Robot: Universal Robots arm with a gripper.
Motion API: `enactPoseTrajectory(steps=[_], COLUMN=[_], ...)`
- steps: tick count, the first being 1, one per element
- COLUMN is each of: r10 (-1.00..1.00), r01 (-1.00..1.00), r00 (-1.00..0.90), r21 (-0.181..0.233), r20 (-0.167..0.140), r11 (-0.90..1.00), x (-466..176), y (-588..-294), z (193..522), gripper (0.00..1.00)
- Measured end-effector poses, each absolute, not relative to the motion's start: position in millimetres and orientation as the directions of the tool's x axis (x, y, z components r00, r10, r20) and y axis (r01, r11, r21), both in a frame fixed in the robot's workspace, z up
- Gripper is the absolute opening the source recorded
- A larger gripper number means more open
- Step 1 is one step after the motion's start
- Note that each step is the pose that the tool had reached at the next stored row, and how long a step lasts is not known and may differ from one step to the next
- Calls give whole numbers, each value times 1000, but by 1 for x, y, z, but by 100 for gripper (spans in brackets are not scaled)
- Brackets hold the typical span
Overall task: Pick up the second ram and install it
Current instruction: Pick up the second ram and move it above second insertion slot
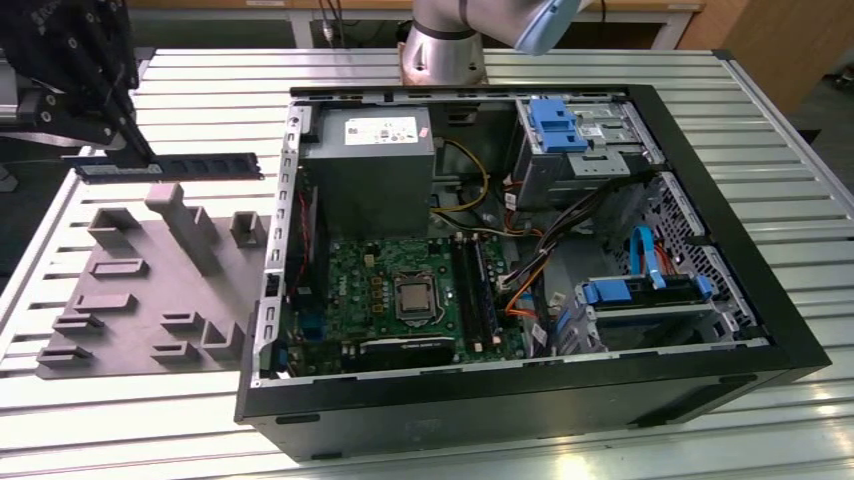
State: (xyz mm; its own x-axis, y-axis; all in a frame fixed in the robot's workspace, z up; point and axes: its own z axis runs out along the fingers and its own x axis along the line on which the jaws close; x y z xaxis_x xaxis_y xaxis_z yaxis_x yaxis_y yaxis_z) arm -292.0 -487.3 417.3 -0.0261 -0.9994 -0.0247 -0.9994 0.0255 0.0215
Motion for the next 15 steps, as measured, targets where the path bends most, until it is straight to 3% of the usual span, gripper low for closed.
enactPoseTrajectory(steps=[15], r10=[-999], r01=[-999], r00=[-26], r21=[22], r20=[-25], r11=[26], x=[-268], y=[-487], z=[416], gripper=[11])
